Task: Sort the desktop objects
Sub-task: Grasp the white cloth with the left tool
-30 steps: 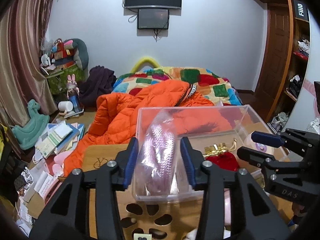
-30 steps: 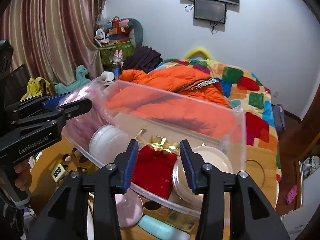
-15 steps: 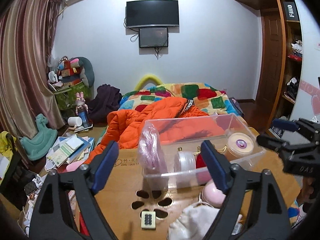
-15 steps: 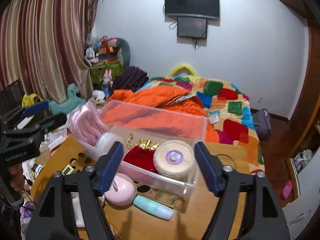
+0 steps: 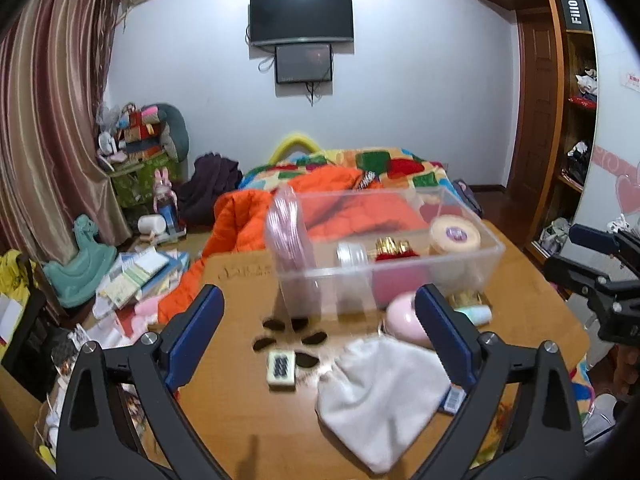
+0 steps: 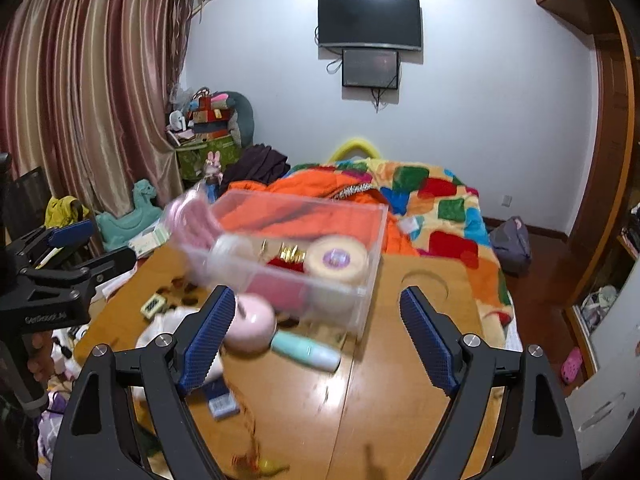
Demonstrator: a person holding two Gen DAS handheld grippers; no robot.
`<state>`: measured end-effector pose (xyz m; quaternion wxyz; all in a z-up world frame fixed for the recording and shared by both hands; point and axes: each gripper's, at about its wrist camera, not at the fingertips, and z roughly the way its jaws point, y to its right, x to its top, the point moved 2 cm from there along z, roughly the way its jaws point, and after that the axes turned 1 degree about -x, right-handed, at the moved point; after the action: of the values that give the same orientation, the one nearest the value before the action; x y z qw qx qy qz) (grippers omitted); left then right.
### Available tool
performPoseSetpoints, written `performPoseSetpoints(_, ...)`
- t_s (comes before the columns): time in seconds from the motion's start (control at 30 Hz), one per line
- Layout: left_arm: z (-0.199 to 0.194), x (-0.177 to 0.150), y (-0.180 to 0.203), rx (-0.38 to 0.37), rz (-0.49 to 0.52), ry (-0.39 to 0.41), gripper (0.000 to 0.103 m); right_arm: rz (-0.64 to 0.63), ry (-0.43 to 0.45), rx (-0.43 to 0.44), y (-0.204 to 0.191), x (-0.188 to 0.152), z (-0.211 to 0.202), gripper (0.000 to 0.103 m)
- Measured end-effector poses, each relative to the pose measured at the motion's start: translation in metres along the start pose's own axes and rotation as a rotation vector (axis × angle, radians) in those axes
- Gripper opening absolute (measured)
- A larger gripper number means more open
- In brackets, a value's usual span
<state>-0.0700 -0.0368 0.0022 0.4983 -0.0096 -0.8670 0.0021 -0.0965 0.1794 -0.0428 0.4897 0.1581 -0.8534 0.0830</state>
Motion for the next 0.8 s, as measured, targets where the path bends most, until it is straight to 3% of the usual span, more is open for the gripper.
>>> performPoseSetpoints(0.23, 0.014, -0.036, 0.016, -0.066, -0.008, -0.130, 0.097, 0.009, -0.056, 0.000, -0.001, -0.033, 0.004, 0.082)
performPoseSetpoints(0.4, 0.015, -0.060, 0.034, -0.122, 0.045, -0.153, 0.097, 0.031, -0.108, 0.030, 0.000, -0.054, 0.008, 0.082)
performPoseSetpoints(0.6, 0.022, -0.084, 0.042, -0.075, 0.075, -0.201, 0.097, 0.016, -0.199, 0.058, -0.010, -0.093, 0.019, 0.082)
performPoseSetpoints(0.8, 0.033, -0.089, 0.040, -0.068, 0.050, -0.230, 0.097, -0.005, -0.220, 0.080, -0.022, -0.113, 0.015, 0.082)
